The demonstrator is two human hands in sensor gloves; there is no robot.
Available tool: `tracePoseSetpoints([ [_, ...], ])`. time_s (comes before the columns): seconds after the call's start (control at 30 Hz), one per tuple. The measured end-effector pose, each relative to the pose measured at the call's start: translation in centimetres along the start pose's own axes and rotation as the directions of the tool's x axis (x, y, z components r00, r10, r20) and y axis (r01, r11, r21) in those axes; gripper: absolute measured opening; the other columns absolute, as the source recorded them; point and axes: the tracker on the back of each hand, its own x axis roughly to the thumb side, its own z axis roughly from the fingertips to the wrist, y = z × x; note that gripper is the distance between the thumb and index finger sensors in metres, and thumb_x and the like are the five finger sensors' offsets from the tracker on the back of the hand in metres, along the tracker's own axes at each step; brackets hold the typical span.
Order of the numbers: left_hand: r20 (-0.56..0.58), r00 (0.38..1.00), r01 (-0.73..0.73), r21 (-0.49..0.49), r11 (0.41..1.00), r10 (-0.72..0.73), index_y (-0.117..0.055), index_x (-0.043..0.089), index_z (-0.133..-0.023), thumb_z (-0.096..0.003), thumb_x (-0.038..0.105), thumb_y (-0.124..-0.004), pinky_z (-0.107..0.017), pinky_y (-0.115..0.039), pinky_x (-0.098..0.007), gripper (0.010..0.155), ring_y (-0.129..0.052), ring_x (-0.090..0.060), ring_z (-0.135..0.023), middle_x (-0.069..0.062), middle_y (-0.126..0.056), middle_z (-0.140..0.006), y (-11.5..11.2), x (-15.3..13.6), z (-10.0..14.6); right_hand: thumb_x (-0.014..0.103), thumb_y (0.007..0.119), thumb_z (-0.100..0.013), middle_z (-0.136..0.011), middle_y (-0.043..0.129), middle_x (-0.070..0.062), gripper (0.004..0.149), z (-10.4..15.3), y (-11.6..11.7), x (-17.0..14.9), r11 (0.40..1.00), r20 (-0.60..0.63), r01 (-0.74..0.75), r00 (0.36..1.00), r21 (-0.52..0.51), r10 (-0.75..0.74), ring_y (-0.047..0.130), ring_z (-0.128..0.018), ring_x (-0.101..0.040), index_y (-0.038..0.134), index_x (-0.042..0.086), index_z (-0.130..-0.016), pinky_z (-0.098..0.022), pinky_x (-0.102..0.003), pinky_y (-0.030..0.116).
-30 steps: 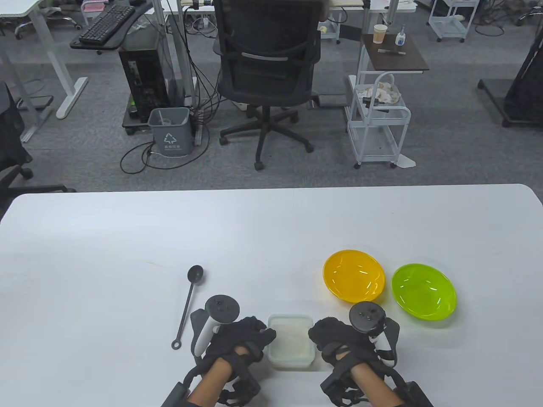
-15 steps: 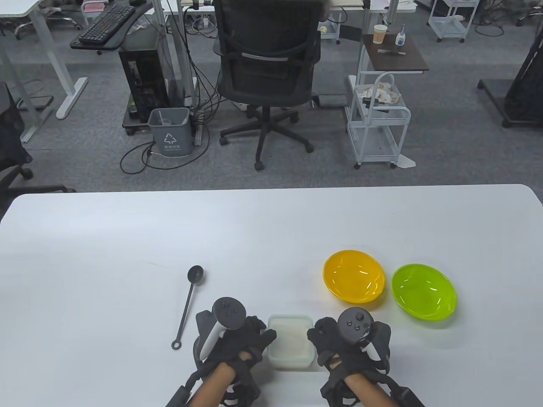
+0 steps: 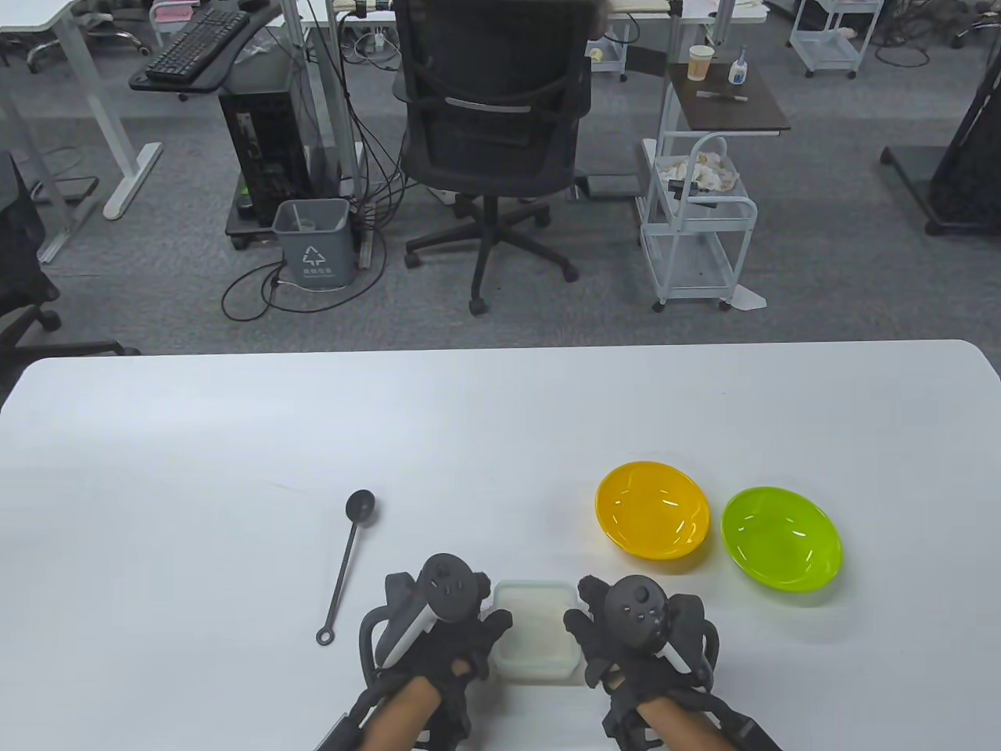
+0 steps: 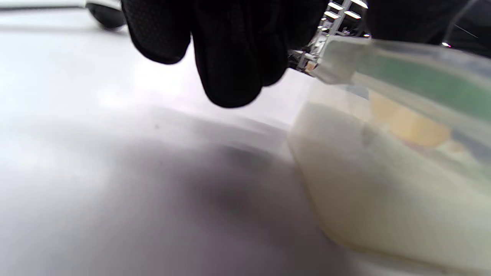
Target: Scoop white sugar from container into bowls
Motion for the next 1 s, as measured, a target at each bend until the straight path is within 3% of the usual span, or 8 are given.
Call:
tracePoseSetpoints([
  [0.17,0.147,0.977,0.153,0.008,0.988,-0.153,-0.038,0.038,-0.113,-0.0366,0.072,-0.072,-0.082,-0.047,-0.058,0.090,-0.063,-0.026,-0.111,-0.001,-0.040,-0.121,1.0,1.8,0.4,0.058,0.076,-0.045,-0.110,0.060,-0.014,0.071,0.7,-2.5,-0.2,0.991,0.120,-0.113,0.985,-0.073,0.121,0.077,-0.094,-0.036,0.055,0.029,-0.106,-0.076,-0.061,0.049],
  [0.33,0.262,0.916,0.332,-0.071,0.940,-0.304,-0.027,0.043,-0.114,-0.0339,0.078,-0.070,-0.086,-0.029,-0.062,0.098,-0.037,-0.027,-0.122,0.004,-0.019,-0.125,1.1,4.3,0.8,0.065,0.073,-0.043,-0.118,0.047,-0.012,0.078,1.7,-4.7,-1.4,0.924,0.166,-0.341,0.915,-0.176,0.369,0.061,-0.107,-0.038,0.048,0.033,-0.109,-0.078,-0.065,0.039],
  [0.43,0.296,0.902,0.369,-0.155,0.916,-0.313,-0.020,0.045,-0.114,-0.0329,0.079,-0.070,-0.086,-0.021,-0.063,0.101,-0.024,-0.027,-0.124,0.005,-0.010,-0.125,0.3,5.1,0.5,0.069,0.071,-0.042,-0.120,0.040,-0.012,0.081,2.2,-5.5,-2.9,0.881,0.160,-0.431,0.873,-0.194,0.462,0.052,-0.111,-0.039,0.043,0.035,-0.110,-0.078,-0.066,0.036],
  [0.6,0.324,0.909,0.350,-0.256,0.901,-0.262,-0.012,0.045,-0.113,-0.0309,0.078,-0.074,-0.085,-0.012,-0.062,0.108,-0.009,-0.026,-0.125,0.008,0.000,-0.123,-1.2,5.3,-0.4,0.071,0.069,-0.041,-0.121,0.034,-0.012,0.085,2.7,-5.9,-5.4,0.870,0.120,-0.457,0.868,-0.188,0.482,0.045,-0.114,-0.040,0.038,0.035,-0.111,-0.079,-0.067,0.033],
  [0.73,0.325,0.898,0.382,-0.236,0.894,-0.298,-0.010,0.044,-0.112,-0.0311,0.076,-0.077,-0.086,-0.014,-0.062,0.110,-0.009,-0.025,-0.125,0.008,0.000,-0.123,-1.8,5.3,-0.5,0.071,0.069,-0.041,-0.121,0.033,-0.012,0.085,2.8,-5.2,-6.7,0.879,0.104,-0.441,0.880,-0.180,0.463,0.044,-0.114,-0.040,0.037,0.035,-0.111,-0.079,-0.067,0.032],
  [0.87,0.333,0.902,0.357,-0.217,0.909,-0.275,-0.016,0.043,-0.113,-0.0327,0.072,-0.080,-0.088,-0.017,-0.061,0.107,-0.021,-0.027,-0.125,0.008,-0.009,-0.125,-1.8,5.3,-0.5,0.071,0.070,-0.041,-0.121,0.032,-0.013,0.085,2.3,-4.6,-7.0,0.909,0.091,-0.394,0.909,-0.132,0.407,0.043,-0.114,-0.040,0.038,0.034,-0.111,-0.079,-0.067,0.032],
  [1.0,0.335,0.900,0.359,-0.210,0.909,-0.278,-0.017,0.042,-0.113,-0.0327,0.071,-0.081,-0.088,-0.018,-0.060,0.106,-0.023,-0.027,-0.125,0.007,-0.010,-0.126,-1.8,5.3,-0.5,0.071,0.070,-0.041,-0.121,0.033,-0.013,0.085,2.3,-4.6,-6.9,0.910,0.086,-0.386,0.912,-0.152,0.402,0.044,-0.114,-0.040,0.038,0.034,-0.111,-0.079,-0.067,0.032],
])
